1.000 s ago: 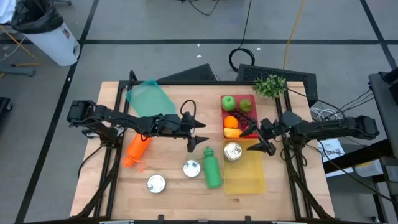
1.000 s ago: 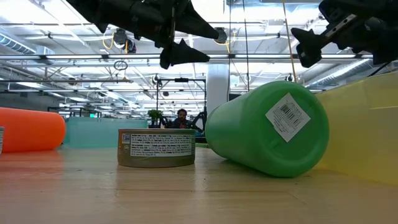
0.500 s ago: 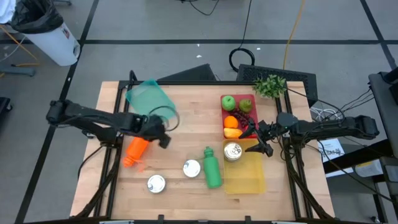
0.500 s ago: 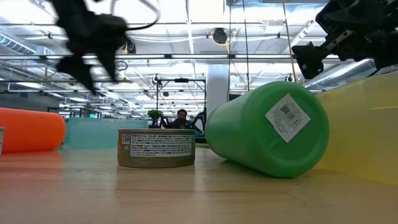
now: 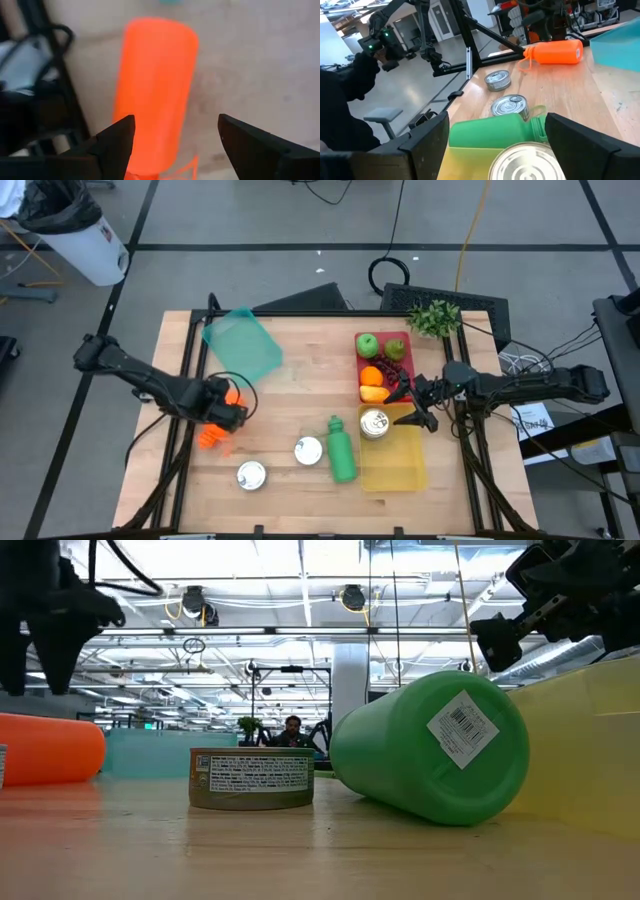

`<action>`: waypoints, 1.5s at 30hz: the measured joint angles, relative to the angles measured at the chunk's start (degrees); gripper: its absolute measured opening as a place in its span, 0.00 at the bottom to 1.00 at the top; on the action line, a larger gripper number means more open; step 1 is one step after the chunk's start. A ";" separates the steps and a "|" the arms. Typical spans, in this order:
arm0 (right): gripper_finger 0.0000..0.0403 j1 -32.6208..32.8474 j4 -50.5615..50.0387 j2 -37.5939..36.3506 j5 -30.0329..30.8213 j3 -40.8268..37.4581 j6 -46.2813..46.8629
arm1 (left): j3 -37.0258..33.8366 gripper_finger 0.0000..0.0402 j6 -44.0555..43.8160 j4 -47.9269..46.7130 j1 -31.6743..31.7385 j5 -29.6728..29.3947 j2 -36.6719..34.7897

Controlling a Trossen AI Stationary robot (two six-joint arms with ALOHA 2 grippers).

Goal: Pick & Place Food Item
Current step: Put the orange tumbler into the blue bin

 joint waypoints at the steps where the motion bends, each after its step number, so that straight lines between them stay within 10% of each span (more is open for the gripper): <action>1: 0.77 0.00 -0.02 0.07 0.00 0.00 -0.01 | -0.98 0.75 0.28 1.47 -0.29 0.96 0.00; 23: 0.77 0.00 0.42 1.06 0.04 -0.02 0.41 | -18.75 0.90 1.15 26.54 -0.91 3.18 0.61; 33: 0.77 0.00 0.42 1.06 0.24 -0.02 0.61 | -20.20 0.69 6.04 38.68 -0.91 2.43 0.50; 45: 0.77 -0.01 0.44 1.05 0.31 -0.02 0.44 | -14.55 0.69 24.48 51.22 1.19 -15.70 -3.04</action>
